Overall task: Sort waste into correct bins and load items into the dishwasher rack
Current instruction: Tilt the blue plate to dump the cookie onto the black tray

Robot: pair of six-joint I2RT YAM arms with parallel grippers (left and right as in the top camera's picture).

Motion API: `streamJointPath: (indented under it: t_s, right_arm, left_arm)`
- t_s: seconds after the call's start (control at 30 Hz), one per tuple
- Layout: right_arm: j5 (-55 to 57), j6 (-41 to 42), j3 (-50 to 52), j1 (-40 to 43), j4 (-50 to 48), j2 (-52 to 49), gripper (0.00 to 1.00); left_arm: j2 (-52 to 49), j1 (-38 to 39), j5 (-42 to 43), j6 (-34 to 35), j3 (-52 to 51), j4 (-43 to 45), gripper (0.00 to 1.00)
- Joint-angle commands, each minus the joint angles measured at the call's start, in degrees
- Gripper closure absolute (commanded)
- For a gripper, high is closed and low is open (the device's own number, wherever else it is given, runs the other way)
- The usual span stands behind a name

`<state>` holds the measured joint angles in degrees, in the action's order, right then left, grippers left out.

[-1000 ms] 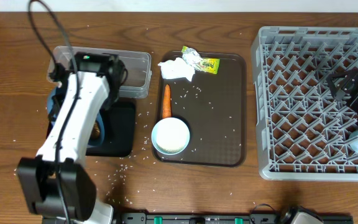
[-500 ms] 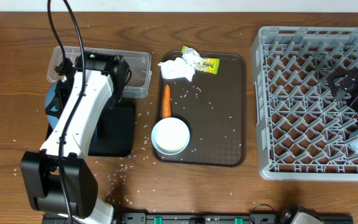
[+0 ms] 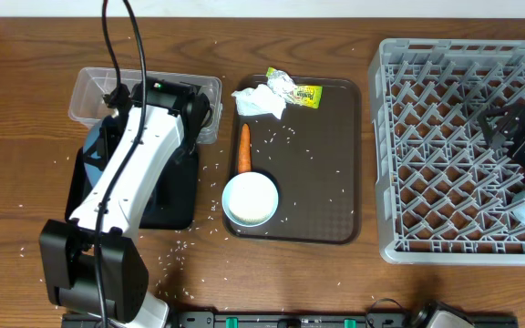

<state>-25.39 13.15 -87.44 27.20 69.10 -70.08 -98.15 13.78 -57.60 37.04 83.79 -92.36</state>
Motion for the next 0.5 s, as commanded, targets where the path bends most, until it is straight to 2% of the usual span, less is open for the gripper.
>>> streamJointPath:
  t_s: [0.0, 0.07, 0.1, 0.17, 0.2, 0.3, 0.4, 0.47]
  right_arm:
    - [0.52, -0.59, -0.20, -0.61, 0.00, 0.11, 0.01]
    - [0.52, -0.55, -0.20, -0.61, -0.13, 0.11, 0.01]
    - [0.48, -0.52, -0.20, -0.61, -0.44, 0.11, 0.01]
    - [0.33, -0.55, -0.20, -0.61, -0.61, 0.11, 0.01]
    - [0.37, -0.61, -0.20, -0.61, -0.46, 0.11, 0.01]
    - [0.52, -0.57, -0.20, -0.61, -0.15, 0.11, 0.01]
    - [0.50, -0.55, -0.20, -0.61, -1.57, 0.11, 0.01]
    - [0.52, -0.57, -0.20, -0.61, -1.64, 0.11, 0.01]
  left_arm:
    - [1.92, 0.44, -3.52, -0.09, -0.33, -4.46, 0.94]
    - [1.95, 0.28, -7.58, -0.85, -0.31, -4.46, 0.94]
    - [2.10, 0.31, -5.97, -0.72, -0.31, -4.46, 0.94]
    - [1.95, 0.39, 5.42, 3.61, -0.70, -3.45, 0.94]
    - [1.92, 0.39, 9.33, 3.69, -1.77, -3.15, 0.94]
    - [1.99, 0.57, -3.13, 0.74, -5.29, -4.52, 0.94]
    - [2.03, 0.13, -2.10, 2.86, -4.79, -4.48, 0.94]
    - [2.03, 0.46, -2.80, 0.74, -4.79, -4.50, 0.94]
